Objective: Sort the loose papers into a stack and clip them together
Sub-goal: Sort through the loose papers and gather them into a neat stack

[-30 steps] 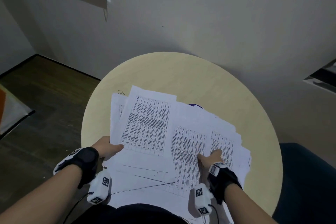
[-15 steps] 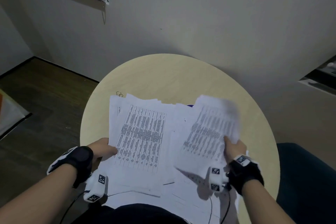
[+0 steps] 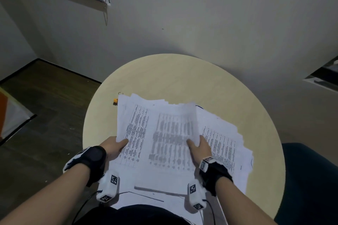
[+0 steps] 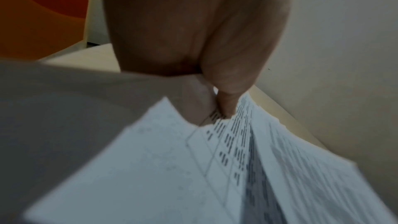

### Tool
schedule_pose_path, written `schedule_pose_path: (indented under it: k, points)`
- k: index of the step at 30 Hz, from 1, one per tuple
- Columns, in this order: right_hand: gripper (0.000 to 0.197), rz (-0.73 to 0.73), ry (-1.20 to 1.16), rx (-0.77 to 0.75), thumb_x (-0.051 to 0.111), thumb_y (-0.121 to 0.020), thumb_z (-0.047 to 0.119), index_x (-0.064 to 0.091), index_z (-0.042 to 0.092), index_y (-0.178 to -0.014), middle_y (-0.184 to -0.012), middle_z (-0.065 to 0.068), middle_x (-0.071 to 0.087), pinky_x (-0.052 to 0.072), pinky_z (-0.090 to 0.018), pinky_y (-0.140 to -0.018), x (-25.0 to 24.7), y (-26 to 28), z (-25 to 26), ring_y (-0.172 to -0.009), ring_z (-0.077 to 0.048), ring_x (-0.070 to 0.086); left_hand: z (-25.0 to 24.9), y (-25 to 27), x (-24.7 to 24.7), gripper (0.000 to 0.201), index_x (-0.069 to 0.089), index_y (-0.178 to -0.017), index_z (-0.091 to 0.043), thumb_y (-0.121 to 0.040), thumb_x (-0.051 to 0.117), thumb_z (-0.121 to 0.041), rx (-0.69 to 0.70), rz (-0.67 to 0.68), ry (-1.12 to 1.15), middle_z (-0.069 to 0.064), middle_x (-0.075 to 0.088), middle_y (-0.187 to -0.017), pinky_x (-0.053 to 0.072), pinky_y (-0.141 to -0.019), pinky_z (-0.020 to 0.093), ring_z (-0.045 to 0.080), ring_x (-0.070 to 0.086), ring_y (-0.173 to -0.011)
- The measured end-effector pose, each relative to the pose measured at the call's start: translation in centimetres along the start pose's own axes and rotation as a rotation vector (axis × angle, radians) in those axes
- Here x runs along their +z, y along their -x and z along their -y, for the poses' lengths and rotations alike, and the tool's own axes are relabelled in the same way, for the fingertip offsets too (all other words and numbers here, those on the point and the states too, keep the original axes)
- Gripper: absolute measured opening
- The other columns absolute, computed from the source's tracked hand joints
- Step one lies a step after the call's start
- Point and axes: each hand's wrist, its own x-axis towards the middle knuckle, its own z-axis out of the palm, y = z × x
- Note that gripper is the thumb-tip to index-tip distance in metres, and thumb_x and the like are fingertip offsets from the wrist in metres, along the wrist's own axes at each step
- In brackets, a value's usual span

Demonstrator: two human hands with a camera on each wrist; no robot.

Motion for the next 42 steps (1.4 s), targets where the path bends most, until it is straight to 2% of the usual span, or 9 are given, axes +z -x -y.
schedule_pose_path:
  k: [4, 8, 13, 15, 19, 23, 27, 35, 42]
  points:
    - [0.091, 0.227, -0.085, 0.003, 0.061, -0.084, 0.052, 0.002, 0.041, -0.151, -0.16, 0.009, 0.009, 0.034, -0.042, -0.111, 2.5, 0.8, -0.3, -0.145, -0.018, 0.023, -0.2, 0.1, 0.3, 0.059, 0.047, -0.066, -0.012, -0.092, 0.034, -0.064, -0.081, -0.032, 0.071, 0.01, 0.054, -0.062, 0.036, -0.06, 0.029, 0.025, 0.053, -0.062]
    - [0.108, 0.366, 0.009, -0.11, 0.064, -0.071, 0.06, -0.016, 0.054, -0.143, -0.159, 0.011, 0.014, 0.034, -0.045, -0.111, 3.6, 1.6, 1.0, -0.146, -0.02, 0.021, -0.8, -0.2, 0.7, 0.042, 0.058, -0.093, -0.019, -0.085, 0.053, -0.06, 0.016, 0.018, 0.024, 0.008, 0.057, -0.076, 0.037, -0.064, 0.027, 0.021, 0.048, -0.062]
    - [0.088, 0.282, -0.278, 0.006, 0.064, -0.09, 0.034, 0.001, 0.031, -0.152, -0.151, -0.001, 0.033, 0.045, -0.032, -0.1, 2.0, 0.6, 0.6, -0.129, -0.023, 0.046, -4.0, 1.4, -0.7, 0.015, 0.063, -0.092, -0.005, -0.095, 0.057, -0.018, 0.208, 0.067, 0.119, 0.007, 0.057, -0.064, 0.037, -0.051, 0.022, 0.016, 0.048, -0.053]
    - [0.091, 0.246, -0.371, 0.094, 0.07, -0.081, 0.052, 0.02, 0.016, -0.149, -0.137, 0.004, 0.048, 0.051, -0.031, -0.088, 0.3, -0.2, 1.1, -0.12, -0.024, 0.055, -5.8, 2.4, -1.7, 0.019, 0.059, -0.08, -0.007, -0.095, 0.057, -0.018, 0.267, 0.123, 0.144, 0.003, 0.051, -0.055, 0.038, -0.047, 0.02, 0.013, 0.045, -0.046]
    - [0.073, 0.083, -0.593, -0.108, 0.083, -0.043, 0.07, 0.065, 0.02, -0.093, -0.09, 0.004, 0.073, 0.057, -0.036, -0.075, -4.2, -1.8, 4.4, -0.086, -0.023, 0.07, -9.5, 3.9, -2.5, 0.023, 0.067, -0.105, -0.003, -0.089, 0.065, -0.02, 0.513, 0.092, 0.187, 0.009, 0.07, -0.095, 0.05, -0.085, 0.034, 0.021, 0.064, -0.085]
    - [0.04, -0.044, -0.697, -0.384, 0.083, -0.073, 0.029, 0.069, 0.003, -0.1, -0.094, -0.003, 0.073, 0.053, -0.021, -0.073, -8.5, 1.0, 11.1, -0.082, -0.012, 0.069, -12.6, 5.9, -2.1, 0.031, 0.066, -0.096, -0.029, -0.071, 0.082, -0.02, 0.66, 0.036, 0.457, -0.01, 0.073, -0.1, 0.051, -0.087, 0.022, 0.006, 0.067, -0.094]
    - [0.041, -0.005, -0.631, -0.422, 0.083, -0.072, 0.014, 0.069, 0.01, -0.11, -0.102, 0.005, 0.074, 0.054, -0.015, -0.082, -9.1, 1.8, 11.0, -0.095, -0.004, 0.07, -12.4, 5.9, -1.3, 0.038, 0.065, -0.099, -0.035, -0.069, 0.081, -0.018, 0.666, 0.069, 0.517, -0.019, 0.074, -0.095, 0.051, -0.091, 0.024, -0.001, 0.069, -0.092]
    - [0.04, 0.019, -0.639, -0.4, 0.084, -0.061, 0.024, 0.068, 0.014, -0.096, -0.089, 0.0, 0.076, 0.055, -0.029, -0.075, -9.1, 2.4, 9.5, -0.086, -0.014, 0.073, -12.4, 6.1, -0.5, 0.036, 0.068, -0.101, -0.029, -0.069, 0.083, -0.022, 0.698, 0.075, 0.503, -0.006, 0.074, -0.105, 0.054, -0.09, 0.03, 0.011, 0.069, -0.1]
    - [0.086, -0.351, -0.251, -0.696, 0.089, -0.061, 0.034, 0.044, 0.029, -0.134, -0.132, 0.003, 0.054, 0.039, -0.035, -0.109, -12.6, 3.1, 12.5, -0.125, -0.011, 0.049, -13.0, 5.0, -0.1, 0.02, 0.068, -0.091, -0.029, -0.076, 0.074, -0.042, 0.683, -0.13, 0.365, 0.002, 0.073, -0.099, 0.052, -0.091, 0.046, 0.022, 0.067, -0.096]
